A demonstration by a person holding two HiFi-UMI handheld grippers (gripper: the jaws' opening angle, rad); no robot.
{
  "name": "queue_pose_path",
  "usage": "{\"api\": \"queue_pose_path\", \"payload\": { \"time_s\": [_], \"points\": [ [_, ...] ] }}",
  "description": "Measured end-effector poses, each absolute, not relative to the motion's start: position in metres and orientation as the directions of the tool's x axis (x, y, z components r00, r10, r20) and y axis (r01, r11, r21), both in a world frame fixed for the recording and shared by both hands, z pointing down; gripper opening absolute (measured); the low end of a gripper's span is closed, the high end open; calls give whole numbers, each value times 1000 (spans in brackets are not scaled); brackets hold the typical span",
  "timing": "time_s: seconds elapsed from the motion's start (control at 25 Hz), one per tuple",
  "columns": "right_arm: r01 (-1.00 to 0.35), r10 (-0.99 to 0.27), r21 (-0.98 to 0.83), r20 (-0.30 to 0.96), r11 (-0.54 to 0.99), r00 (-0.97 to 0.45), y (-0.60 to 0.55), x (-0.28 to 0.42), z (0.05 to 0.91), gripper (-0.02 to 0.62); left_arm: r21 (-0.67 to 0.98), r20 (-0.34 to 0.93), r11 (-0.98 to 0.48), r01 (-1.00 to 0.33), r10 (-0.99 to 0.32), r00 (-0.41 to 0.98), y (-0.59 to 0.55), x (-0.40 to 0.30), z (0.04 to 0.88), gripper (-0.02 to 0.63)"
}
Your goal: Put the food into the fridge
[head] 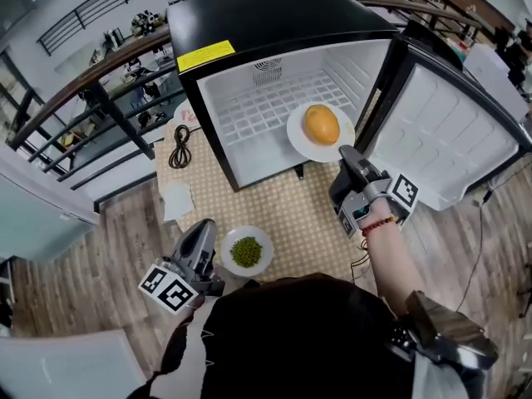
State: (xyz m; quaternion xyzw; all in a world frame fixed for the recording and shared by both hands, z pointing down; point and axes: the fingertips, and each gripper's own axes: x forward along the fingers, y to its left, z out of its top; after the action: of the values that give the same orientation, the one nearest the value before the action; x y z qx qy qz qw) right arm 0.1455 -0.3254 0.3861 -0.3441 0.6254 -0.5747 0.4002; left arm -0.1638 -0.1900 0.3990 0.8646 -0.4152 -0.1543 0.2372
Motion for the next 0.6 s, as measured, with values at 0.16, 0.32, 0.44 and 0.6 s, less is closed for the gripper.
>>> {"api": "queue_pose_path", "payload": {
  "time_s": [0.16, 0.32, 0.44, 0.6],
  "points": [
    [28, -900, -995, -97, 94, -425, -340, 150, 388, 37, 534, -56, -523, -664, -806, 589, -186, -171, 400, 14],
    [29, -904, -995, -95, 91, -417, -353, 149, 392, 37, 529, -48, -500, -685, -824, 565, -182, -183, 401, 14],
    [21, -906, -997, -77, 75, -417, -359, 149, 396, 37, 534, -47, -481, -695, -838, 544, -179, -192, 404, 14],
    [5, -908, -999, -50, 53, -416, -364, 148, 400, 37, 541, -39, -466, -700, -845, 533, -175, -198, 407, 14]
  ]
}}
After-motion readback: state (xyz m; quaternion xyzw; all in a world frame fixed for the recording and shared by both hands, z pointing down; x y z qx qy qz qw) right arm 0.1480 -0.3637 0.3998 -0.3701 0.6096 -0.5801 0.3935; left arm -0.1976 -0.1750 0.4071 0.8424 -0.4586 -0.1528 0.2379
